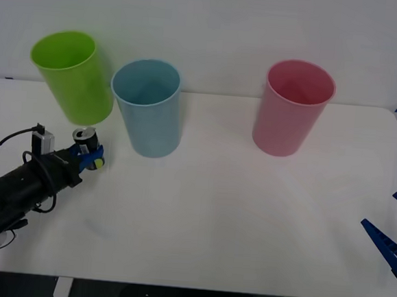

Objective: Grasp the object on the table and drop it into the matching bin: aluminum can to the light blue bin, PET bottle to the pink bin.

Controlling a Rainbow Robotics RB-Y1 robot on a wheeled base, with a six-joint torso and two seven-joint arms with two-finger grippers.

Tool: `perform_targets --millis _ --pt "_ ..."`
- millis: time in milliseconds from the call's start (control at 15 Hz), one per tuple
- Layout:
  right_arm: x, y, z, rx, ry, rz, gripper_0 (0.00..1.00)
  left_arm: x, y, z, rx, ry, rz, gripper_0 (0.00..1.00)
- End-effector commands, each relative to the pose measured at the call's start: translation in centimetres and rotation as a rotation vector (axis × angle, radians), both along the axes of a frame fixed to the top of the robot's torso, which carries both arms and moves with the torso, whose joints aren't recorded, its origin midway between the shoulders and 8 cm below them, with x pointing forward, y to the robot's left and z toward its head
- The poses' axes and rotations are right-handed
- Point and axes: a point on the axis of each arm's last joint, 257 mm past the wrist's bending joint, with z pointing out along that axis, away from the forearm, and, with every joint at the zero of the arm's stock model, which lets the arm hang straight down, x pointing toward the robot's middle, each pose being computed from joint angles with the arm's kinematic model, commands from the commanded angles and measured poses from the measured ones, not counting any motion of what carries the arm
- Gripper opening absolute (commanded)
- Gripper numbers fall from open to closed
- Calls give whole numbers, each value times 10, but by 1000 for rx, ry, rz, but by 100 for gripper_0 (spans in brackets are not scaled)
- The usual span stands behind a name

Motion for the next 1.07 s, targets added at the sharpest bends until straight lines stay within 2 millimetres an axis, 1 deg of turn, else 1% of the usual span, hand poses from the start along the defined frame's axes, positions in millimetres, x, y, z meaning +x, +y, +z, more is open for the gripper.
perform_targets --millis 67,133,333,400,600,800,867,1067 --pt "0 0 0 0 0 0 100 -10 4 19 -18 -36 -2 0" --pt "0 0 0 0 0 0 100 -13 7 24 -23 -46 -1 0" --pt "0 0 0 0 0 0 100 -22 12 56 -82 -75 -3 0" --pt "0 0 0 0 0 0 100 -28 15 70 -104 -83 -6 0" --pt "0 0 0 0 0 0 100 -39 20 99 -121 -112 -18 0" --pt "0 0 0 0 0 0 100 -43 27 123 -108 -150 -27 0" --pt "0 0 0 0 0 0 100 -43 29 128 -102 -156 -28 0" --pt "0 0 0 0 0 0 100 -42 27 152 -131 -187 -42 0"
